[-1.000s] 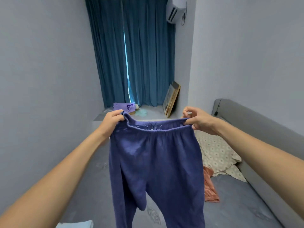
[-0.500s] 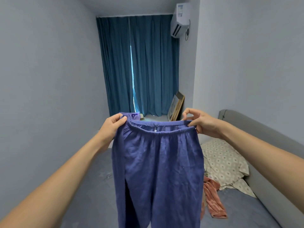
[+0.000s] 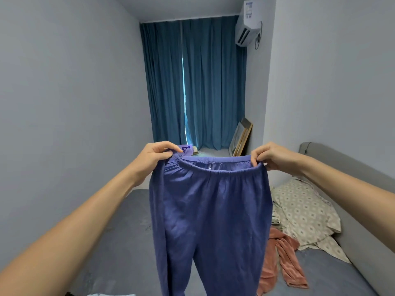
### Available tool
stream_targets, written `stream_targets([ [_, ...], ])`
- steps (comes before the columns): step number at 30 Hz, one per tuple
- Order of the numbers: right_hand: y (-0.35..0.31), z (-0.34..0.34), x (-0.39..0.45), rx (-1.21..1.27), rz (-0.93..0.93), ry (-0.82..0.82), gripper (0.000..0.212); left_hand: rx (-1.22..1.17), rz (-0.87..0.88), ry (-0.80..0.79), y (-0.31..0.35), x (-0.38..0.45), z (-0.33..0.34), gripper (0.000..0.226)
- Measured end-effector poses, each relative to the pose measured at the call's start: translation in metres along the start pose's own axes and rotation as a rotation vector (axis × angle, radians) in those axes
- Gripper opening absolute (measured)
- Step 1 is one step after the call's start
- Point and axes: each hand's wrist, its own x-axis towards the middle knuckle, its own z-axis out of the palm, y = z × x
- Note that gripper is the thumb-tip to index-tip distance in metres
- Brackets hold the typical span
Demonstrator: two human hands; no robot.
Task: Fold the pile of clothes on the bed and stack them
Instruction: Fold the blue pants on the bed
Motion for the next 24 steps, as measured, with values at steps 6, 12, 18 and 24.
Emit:
stream_targets([
  [6, -0.006, -0.003, -0.005, -0.026, -0.009, -0.114, 0.018, 0.129, -0.048, -0.055, 0.006, 0.002, -0.014, 0.011],
  [12, -0.002, -0.005, -0.002, -0.21, -0.064, -0.121, 0.019, 0.208, -0.048, -0.115, 0.006, 0.001, -0.024, 0.019],
  [18, 0.001, -0.007, 0.001, -0.078, -0.086, 0.012, 0.02, 0.226, -0.063, -0.113, 0.005, -0.002, -0.031, 0.019],
  [24, 0.001, -0.006, 0.003, -0.072, -0.173, 0.141, 0.025, 0.219, -0.068, -0.101, 0.009, -0.005, -0.033, 0.021],
])
